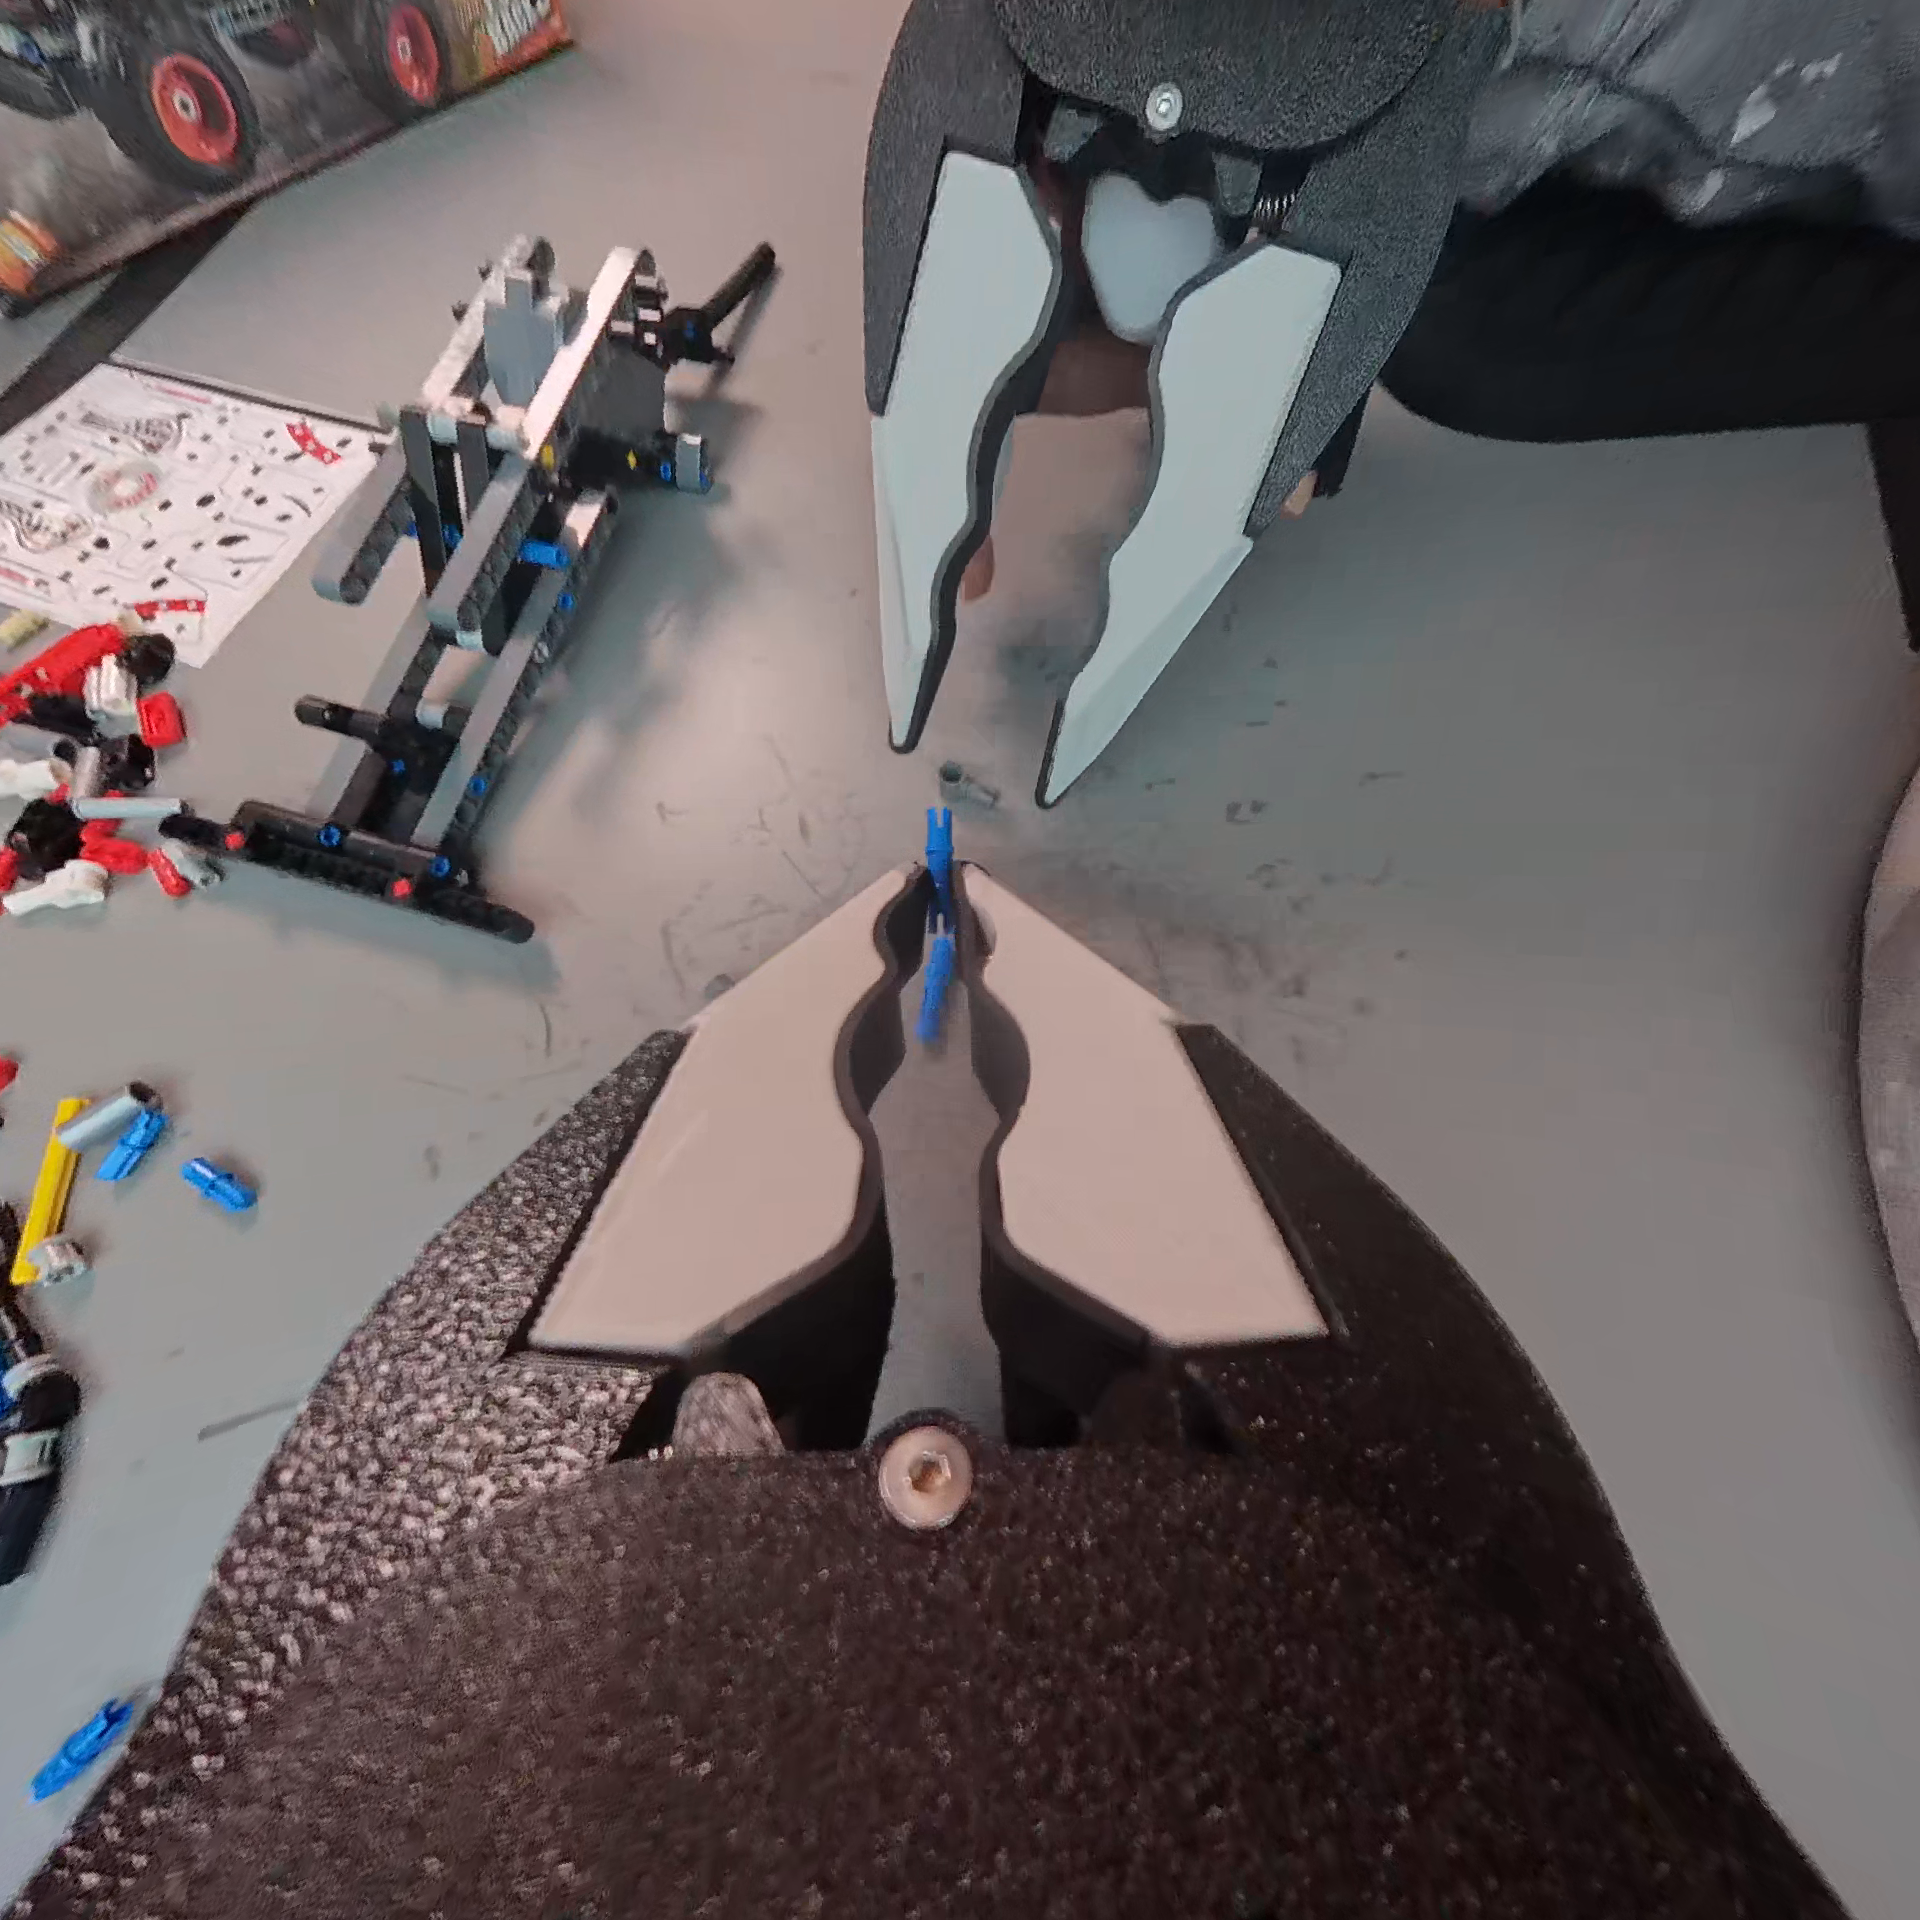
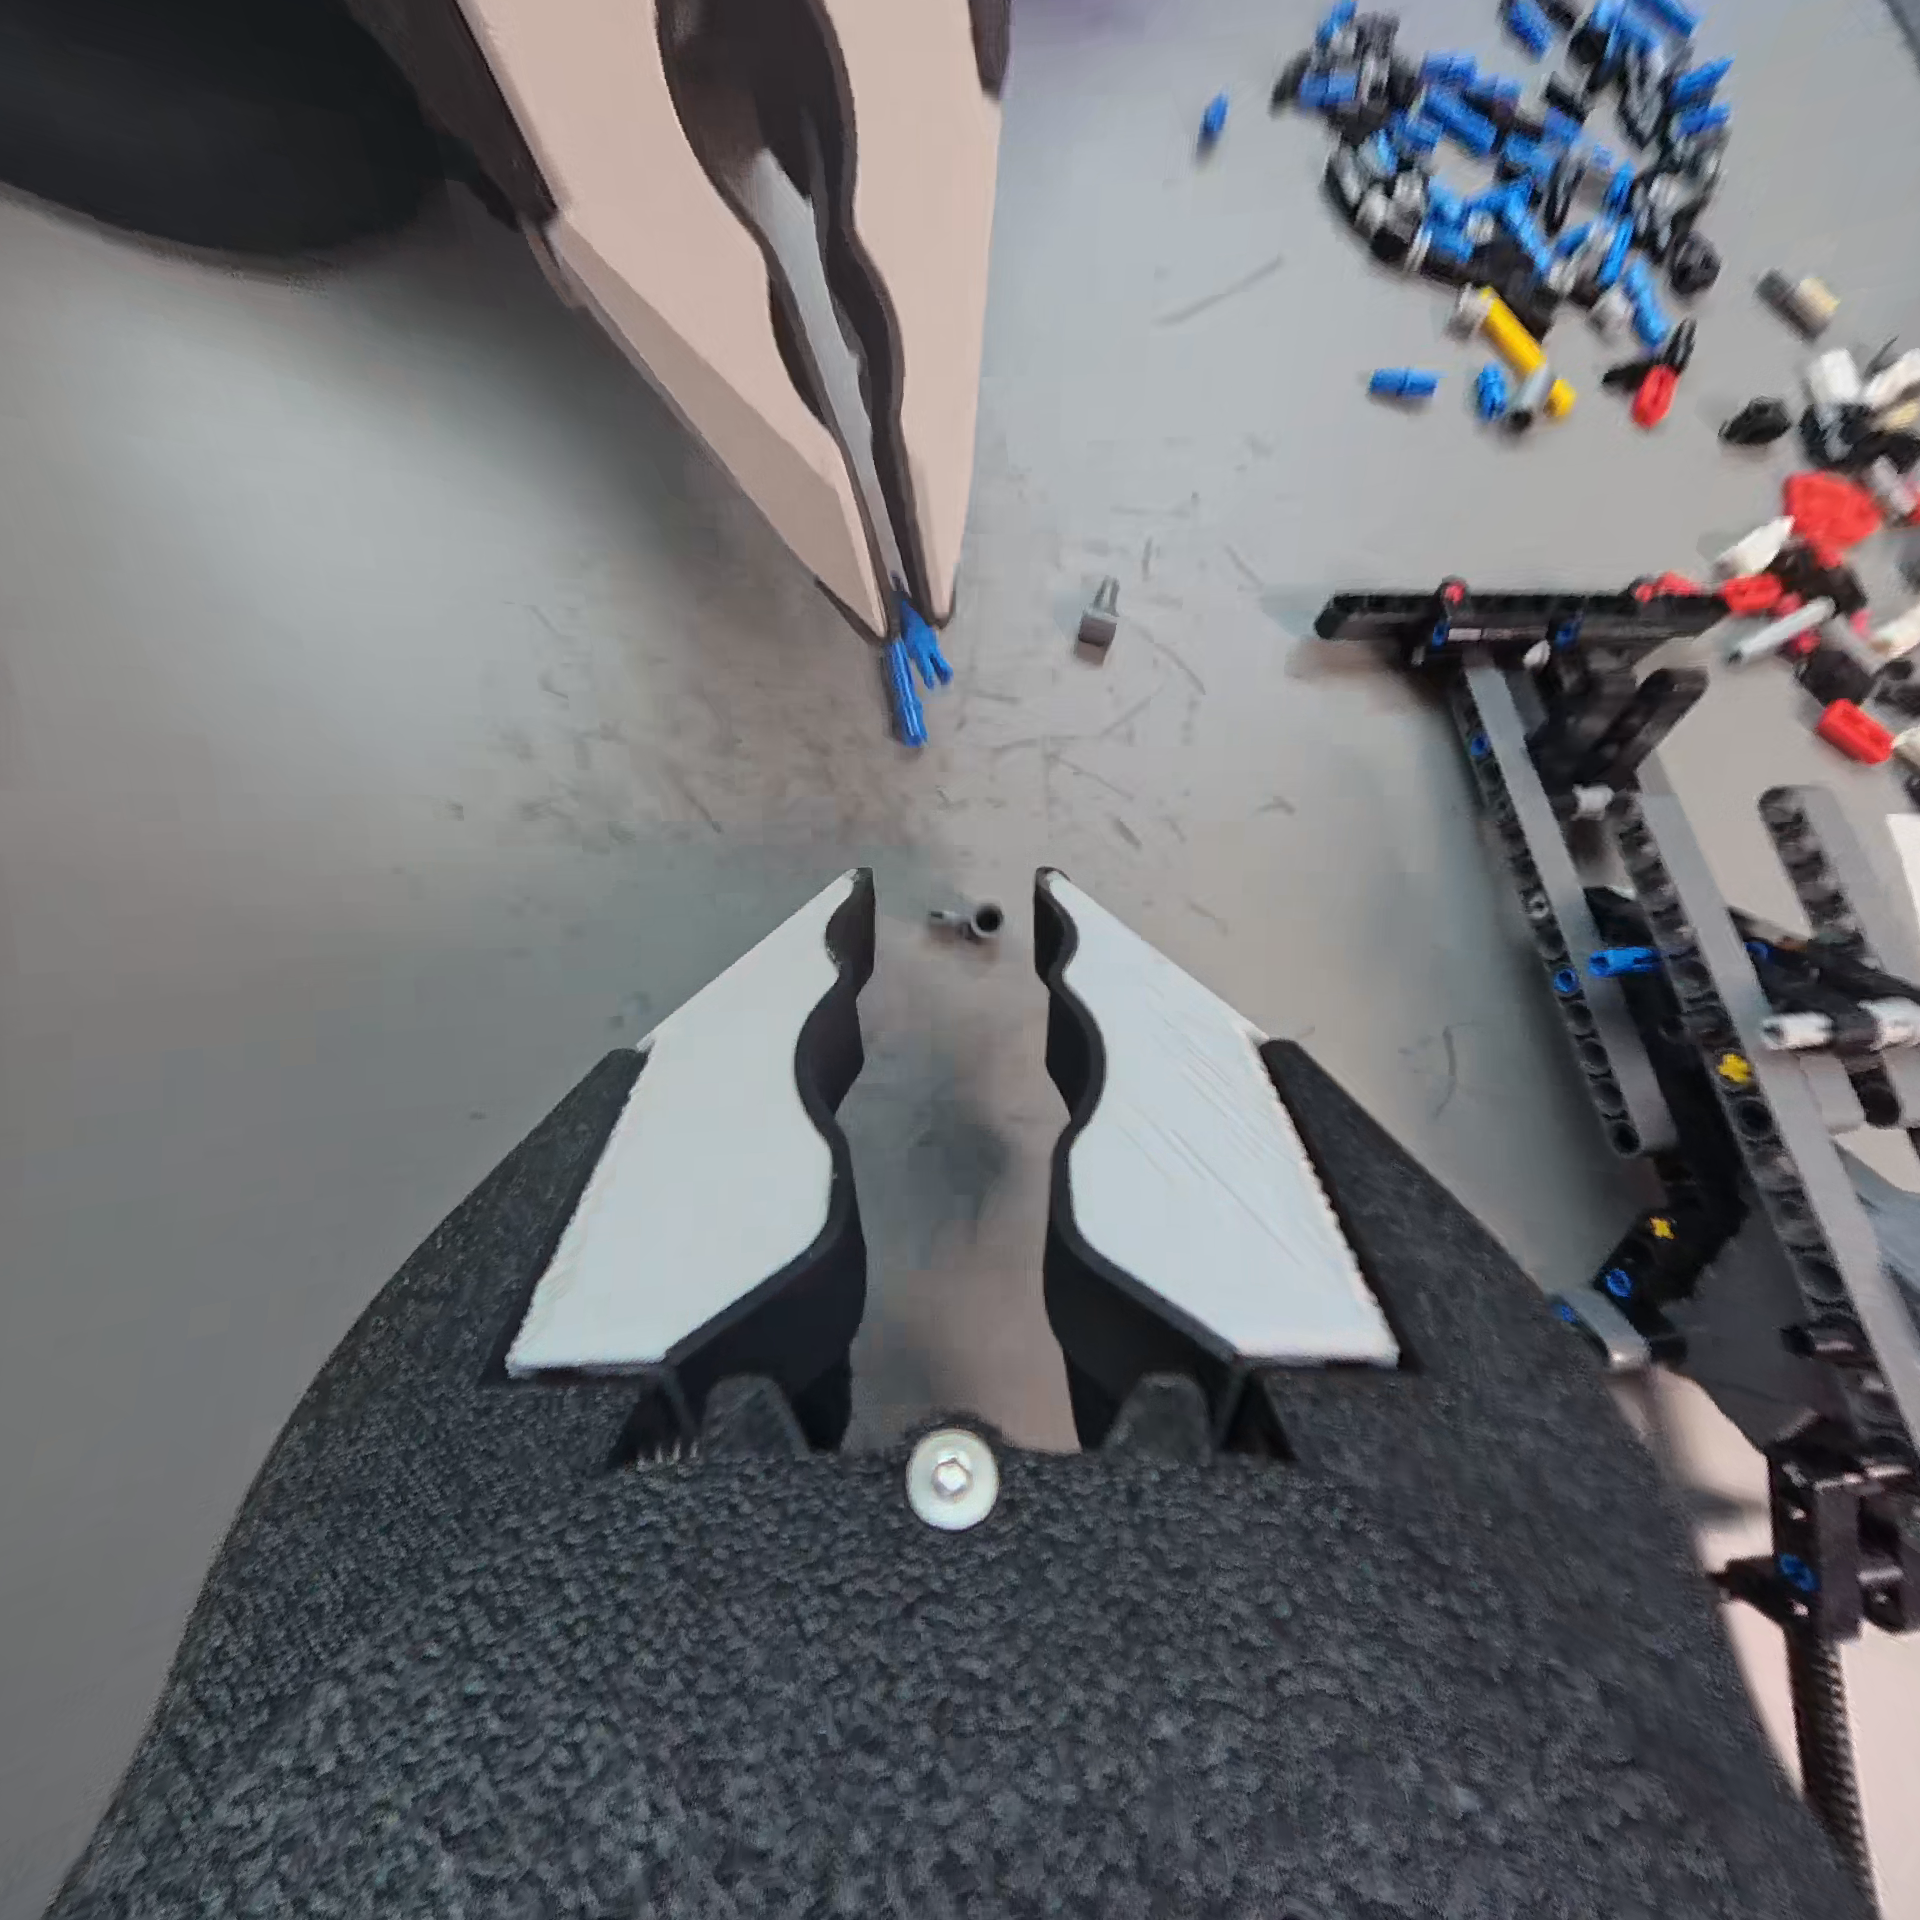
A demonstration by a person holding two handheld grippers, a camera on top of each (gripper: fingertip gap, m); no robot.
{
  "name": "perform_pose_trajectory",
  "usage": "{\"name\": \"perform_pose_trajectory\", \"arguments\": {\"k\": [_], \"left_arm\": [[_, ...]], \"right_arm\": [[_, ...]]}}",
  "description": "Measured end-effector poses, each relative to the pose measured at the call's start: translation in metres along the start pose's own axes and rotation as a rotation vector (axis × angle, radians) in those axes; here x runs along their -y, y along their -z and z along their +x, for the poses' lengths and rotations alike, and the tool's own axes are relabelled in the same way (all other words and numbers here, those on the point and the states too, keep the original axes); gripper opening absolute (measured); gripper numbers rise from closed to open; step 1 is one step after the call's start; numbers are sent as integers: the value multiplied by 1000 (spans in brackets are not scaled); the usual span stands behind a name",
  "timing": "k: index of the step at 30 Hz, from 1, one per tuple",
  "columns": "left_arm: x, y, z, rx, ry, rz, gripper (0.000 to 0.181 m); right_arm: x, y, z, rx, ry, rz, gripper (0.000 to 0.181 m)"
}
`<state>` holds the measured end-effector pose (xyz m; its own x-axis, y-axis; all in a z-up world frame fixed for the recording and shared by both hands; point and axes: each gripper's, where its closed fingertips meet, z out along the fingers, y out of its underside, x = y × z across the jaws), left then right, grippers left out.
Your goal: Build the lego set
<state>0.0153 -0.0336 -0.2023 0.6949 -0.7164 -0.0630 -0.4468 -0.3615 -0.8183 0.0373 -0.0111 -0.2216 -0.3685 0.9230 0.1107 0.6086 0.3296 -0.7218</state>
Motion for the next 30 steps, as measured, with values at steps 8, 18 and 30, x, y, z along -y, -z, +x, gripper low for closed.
{"name": "perform_pose_trajectory", "arguments": {"k": [8, 18, 30], "left_arm": [[38, 9, 21, -54, -74, 222, 6], [46, 12, 27, -60, -106, 279, 6], [45, 14, 15, -19, -87, 297, 6]], "right_arm": [[58, 36, -25, 149, -44, 401, 19], [62, 47, -21, 148, -55, 500, 8], [60, 46, -11, 93, -75, 520, 17]]}}
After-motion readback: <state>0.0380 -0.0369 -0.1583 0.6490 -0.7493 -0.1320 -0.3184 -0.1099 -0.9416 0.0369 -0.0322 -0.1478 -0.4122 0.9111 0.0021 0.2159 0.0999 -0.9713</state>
